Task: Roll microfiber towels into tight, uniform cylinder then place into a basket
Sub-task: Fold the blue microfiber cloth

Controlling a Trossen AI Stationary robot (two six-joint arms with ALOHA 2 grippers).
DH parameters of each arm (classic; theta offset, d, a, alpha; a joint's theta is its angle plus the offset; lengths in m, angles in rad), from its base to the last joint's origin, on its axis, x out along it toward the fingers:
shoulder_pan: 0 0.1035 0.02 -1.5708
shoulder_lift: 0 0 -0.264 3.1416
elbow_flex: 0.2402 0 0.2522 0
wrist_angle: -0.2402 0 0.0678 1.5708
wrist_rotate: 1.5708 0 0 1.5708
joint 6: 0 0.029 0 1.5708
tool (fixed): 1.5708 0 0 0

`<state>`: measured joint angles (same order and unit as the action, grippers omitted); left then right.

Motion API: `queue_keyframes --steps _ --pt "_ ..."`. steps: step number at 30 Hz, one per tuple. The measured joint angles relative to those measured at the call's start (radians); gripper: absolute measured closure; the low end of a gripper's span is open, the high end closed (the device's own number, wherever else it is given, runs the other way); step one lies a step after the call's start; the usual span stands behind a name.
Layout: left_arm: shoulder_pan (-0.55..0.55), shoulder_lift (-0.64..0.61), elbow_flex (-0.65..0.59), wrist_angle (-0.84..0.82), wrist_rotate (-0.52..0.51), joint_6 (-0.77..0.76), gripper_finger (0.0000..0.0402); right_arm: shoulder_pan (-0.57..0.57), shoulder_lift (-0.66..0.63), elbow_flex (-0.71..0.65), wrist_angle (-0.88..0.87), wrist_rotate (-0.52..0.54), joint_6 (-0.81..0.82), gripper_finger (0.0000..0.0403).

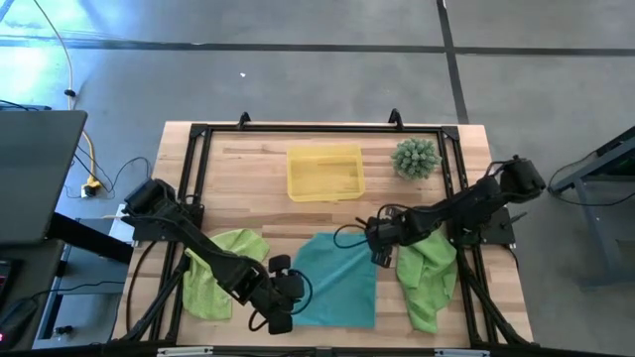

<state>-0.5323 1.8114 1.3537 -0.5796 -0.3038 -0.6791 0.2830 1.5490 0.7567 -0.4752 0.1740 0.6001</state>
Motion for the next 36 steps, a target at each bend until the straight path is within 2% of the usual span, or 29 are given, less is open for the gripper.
queue_keyframes --steps 6,15,20,25,33,36 --pt "0.0 0.0 0.0 0.0 -0.006 0.001 0.0326 -0.024 0.0 -0.021 0.032 0.026 0.005 0.0238" --pt "0.0 0.0 0.0 0.0 -0.006 0.001 0.0326 -0.024 0.031 -0.02 0.04 0.077 0.003 0.0191" --pt "0.0 -0.001 0.0 0.0 -0.006 0.002 0.0326 -0.014 0.068 -0.014 0.045 0.062 0.032 0.0194" --pt "0.0 -0.001 0.0 0.0 -0.006 0.002 0.0326 0.009 0.077 -0.015 0.046 0.076 0.075 0.0241" --pt "0.002 -0.001 0.0 0.001 -0.013 0.019 0.0326 0.034 0.079 -0.016 0.049 0.079 0.073 0.0388" --pt "0.004 -0.001 0.0 0.002 -0.052 0.039 0.0326 0.034 0.079 -0.01 0.042 0.084 0.073 0.039"
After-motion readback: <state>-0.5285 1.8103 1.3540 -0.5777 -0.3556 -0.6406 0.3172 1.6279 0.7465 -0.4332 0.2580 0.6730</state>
